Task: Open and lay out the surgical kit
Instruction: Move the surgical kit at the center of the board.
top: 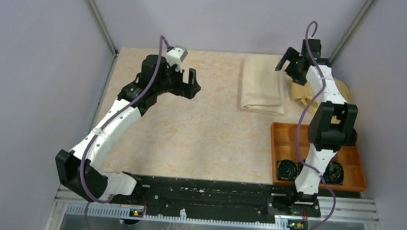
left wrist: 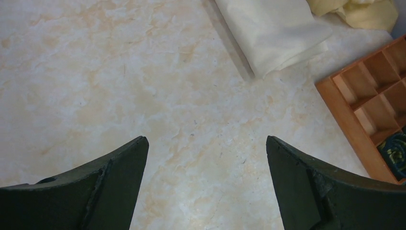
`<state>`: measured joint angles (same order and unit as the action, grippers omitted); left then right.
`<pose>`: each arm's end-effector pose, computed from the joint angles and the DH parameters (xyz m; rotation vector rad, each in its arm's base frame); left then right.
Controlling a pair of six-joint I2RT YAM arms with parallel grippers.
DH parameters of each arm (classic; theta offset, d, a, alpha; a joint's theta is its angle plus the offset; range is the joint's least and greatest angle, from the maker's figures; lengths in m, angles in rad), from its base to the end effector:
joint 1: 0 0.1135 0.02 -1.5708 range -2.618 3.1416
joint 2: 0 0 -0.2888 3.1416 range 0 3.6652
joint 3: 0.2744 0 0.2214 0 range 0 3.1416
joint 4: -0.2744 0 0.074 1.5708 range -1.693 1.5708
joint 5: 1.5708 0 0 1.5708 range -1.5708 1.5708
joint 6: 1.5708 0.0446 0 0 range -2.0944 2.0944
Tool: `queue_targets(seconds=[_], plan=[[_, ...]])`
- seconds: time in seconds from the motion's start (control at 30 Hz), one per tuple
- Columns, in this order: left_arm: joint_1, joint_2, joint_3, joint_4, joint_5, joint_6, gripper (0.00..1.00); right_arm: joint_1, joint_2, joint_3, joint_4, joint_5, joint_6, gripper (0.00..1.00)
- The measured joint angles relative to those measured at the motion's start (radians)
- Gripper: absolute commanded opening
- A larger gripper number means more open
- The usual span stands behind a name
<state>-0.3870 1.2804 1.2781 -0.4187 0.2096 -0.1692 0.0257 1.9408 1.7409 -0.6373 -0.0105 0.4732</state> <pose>0.2353 -0.1059 0.4016 0.3568 1.9952 -0.5642 0.4245 0.0114 0.3111 0.5327 2.3629 0.2420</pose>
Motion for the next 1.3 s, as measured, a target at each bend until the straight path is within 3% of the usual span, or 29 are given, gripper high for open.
queue_targets(seconds=[0.37, 0.7, 0.9, 1.07, 1.3], plan=[[-0.114, 0.055, 0.033, -0.010, -0.090, 0.185, 0.99, -0.148, 0.437, 0.401, 0.080, -0.270, -0.003, 0.97], [-0.114, 0.071, 0.085, -0.021, -0.121, 0.226, 0.99, -0.145, 0.527, 0.378, 0.171, -0.520, 0.023, 0.84], [-0.114, 0.071, 0.108, -0.036, -0.118, 0.224, 0.99, -0.118, 0.516, 0.298, 0.249, -0.568, 0.031, 0.74], [-0.114, 0.071, 0.138, -0.079, -0.113, 0.209, 0.98, -0.022, 0.475, 0.226, 0.283, -0.534, 0.044, 0.74], [-0.114, 0.071, 0.159, -0.156, -0.092, 0.129, 0.98, 0.267, 0.392, 0.104, 0.327, -0.393, 0.217, 0.81]])
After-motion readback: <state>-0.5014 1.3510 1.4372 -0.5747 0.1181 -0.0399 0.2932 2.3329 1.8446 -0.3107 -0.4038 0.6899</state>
